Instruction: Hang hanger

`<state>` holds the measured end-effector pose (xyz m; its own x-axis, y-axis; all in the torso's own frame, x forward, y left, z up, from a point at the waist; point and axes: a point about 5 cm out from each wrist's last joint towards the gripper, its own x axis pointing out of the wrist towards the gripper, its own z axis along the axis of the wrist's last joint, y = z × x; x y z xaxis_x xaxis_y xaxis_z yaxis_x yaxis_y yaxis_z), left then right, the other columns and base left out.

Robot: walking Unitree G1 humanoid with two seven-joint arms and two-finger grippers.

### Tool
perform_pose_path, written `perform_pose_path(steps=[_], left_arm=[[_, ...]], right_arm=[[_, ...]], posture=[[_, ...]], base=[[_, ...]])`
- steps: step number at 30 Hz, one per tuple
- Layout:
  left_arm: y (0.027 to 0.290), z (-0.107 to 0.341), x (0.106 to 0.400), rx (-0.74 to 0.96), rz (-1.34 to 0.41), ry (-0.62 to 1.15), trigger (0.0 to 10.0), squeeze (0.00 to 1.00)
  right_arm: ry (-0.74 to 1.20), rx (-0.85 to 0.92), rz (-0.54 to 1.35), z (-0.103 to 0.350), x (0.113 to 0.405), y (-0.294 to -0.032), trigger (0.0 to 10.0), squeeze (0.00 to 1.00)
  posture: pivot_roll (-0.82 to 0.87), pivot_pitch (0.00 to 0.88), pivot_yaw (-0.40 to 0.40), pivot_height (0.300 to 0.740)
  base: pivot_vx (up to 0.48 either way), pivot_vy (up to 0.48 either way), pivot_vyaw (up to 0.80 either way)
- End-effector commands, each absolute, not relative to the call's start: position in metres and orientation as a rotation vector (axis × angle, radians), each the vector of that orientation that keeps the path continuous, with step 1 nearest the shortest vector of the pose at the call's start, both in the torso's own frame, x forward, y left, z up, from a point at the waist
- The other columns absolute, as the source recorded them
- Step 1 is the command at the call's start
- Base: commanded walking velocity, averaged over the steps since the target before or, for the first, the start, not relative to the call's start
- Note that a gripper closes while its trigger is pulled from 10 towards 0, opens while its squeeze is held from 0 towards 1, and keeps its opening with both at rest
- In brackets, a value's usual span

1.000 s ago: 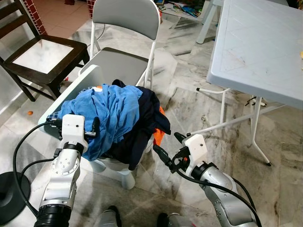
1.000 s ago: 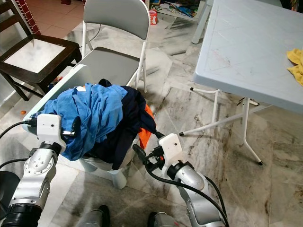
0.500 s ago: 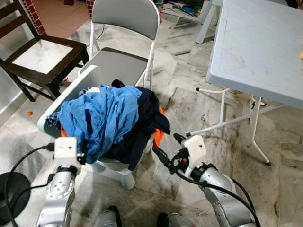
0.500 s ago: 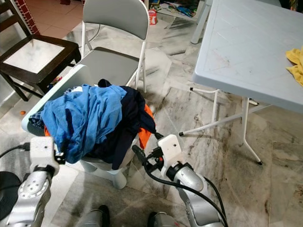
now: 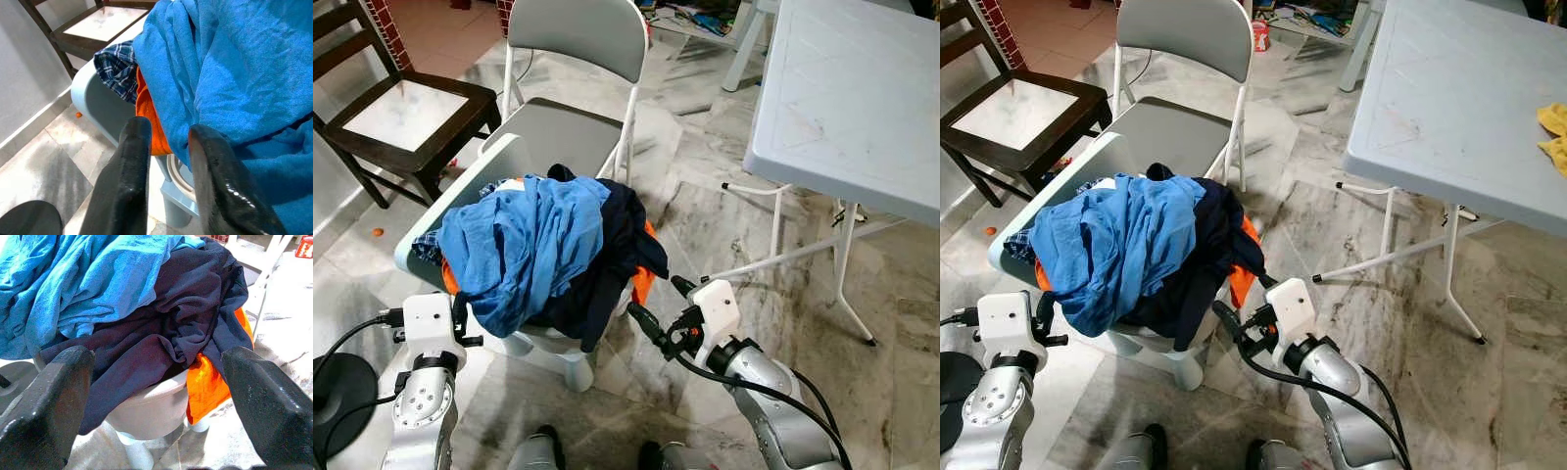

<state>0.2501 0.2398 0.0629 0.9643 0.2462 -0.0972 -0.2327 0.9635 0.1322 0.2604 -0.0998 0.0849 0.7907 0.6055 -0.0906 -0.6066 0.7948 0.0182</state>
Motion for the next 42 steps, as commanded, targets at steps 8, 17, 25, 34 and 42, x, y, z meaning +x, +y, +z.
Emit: perform_pose_path(steps=[8,17,25,34,42], left_arm=[[0.219,0.101,0.261,0.19,0.126,-0.128,0.0,0.0],[0.207,0.1,0.257,0.24,0.027,-0.146,0.3,0.93],[0.202,0.087,0.252,0.202,-0.026,-0.108,10.0,1.0],[0.207,0.07,0.248,0.203,-0.039,-0.013,10.0,1.0],[0.209,0.053,0.248,0.214,-0.025,0.074,10.0,1.0]], right_arm=[[0.107,-0.023,0.65,0.081,0.26,-0.101,10.0,0.0],[0.107,-0.026,0.647,0.08,0.26,-0.102,10.0,0.0],[0.107,-0.03,0.645,0.08,0.261,-0.103,10.0,0.0],[0.108,-0.03,0.644,0.08,0.261,-0.102,10.0,0.0],[0.109,-0.034,0.637,0.08,0.261,-0.103,10.0,0.0]], posture=[[0.04,0.212,-0.06,0.74],[0.04,0.213,-0.06,0.74],[0.04,0.213,-0.061,0.74],[0.04,0.213,-0.056,0.74],[0.03,0.21,-0.056,0.74]], base=[[0.0,0.0,0.0],[0.0,0.0,0.0],[0.0,0.0,0.0],[0.0,0.0,0.0],[0.0,0.0,0.0]])
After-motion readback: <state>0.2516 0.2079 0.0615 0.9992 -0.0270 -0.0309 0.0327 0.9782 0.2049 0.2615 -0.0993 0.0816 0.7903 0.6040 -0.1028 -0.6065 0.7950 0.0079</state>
